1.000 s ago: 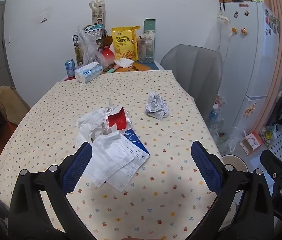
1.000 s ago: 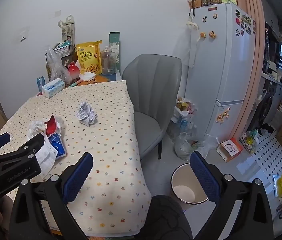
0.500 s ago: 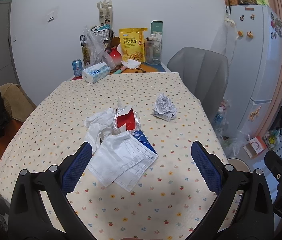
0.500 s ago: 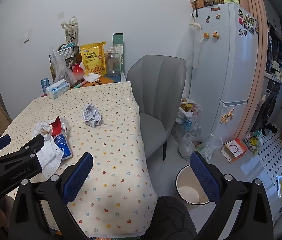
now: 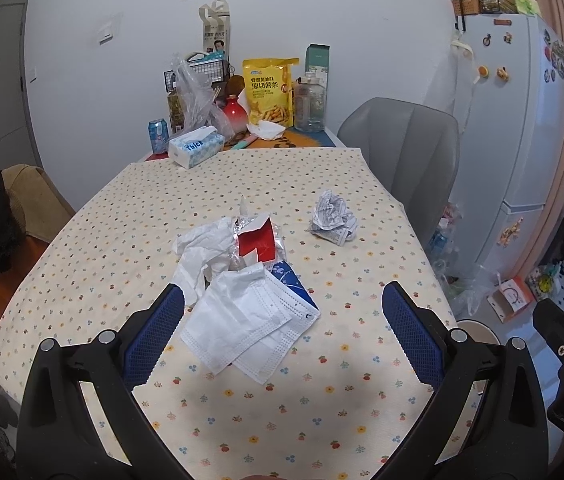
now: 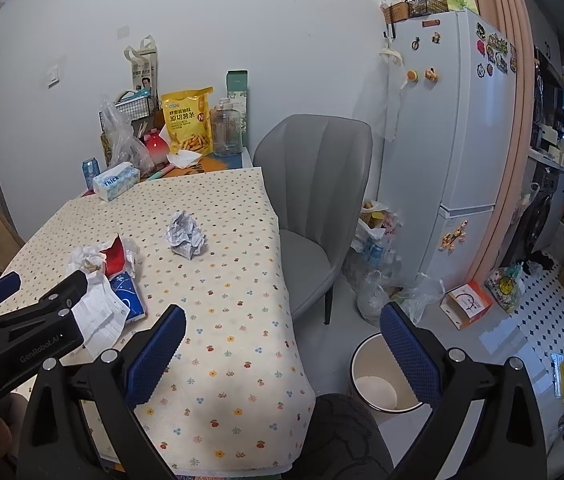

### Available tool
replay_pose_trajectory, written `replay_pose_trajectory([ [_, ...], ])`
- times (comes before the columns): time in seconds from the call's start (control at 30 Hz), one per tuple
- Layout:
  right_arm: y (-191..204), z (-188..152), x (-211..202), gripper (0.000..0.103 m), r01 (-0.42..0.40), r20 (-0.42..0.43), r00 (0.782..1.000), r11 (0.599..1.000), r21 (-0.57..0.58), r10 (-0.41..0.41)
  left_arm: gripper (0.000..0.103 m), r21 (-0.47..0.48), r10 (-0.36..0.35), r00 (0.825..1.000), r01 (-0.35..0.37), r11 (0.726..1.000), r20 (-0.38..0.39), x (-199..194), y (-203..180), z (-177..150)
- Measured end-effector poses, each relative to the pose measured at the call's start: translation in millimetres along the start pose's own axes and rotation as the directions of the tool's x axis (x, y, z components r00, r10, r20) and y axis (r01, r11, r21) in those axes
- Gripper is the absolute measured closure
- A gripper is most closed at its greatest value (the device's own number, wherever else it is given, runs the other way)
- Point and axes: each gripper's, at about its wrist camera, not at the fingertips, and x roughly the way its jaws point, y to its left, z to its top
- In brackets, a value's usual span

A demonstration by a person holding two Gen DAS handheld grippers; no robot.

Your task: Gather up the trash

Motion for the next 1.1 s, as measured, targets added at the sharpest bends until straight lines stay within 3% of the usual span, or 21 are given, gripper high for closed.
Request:
replay_pose_trajectory([
  [1.1, -4.9, 1.3, -1.0, 0.008, 0.031, 0.015, 0.999, 1.0, -0.003, -0.031, 0.005, -0.019, -0.003, 1.0, 0.004, 1.0, 0.004, 3.2, 2.7, -2.3],
])
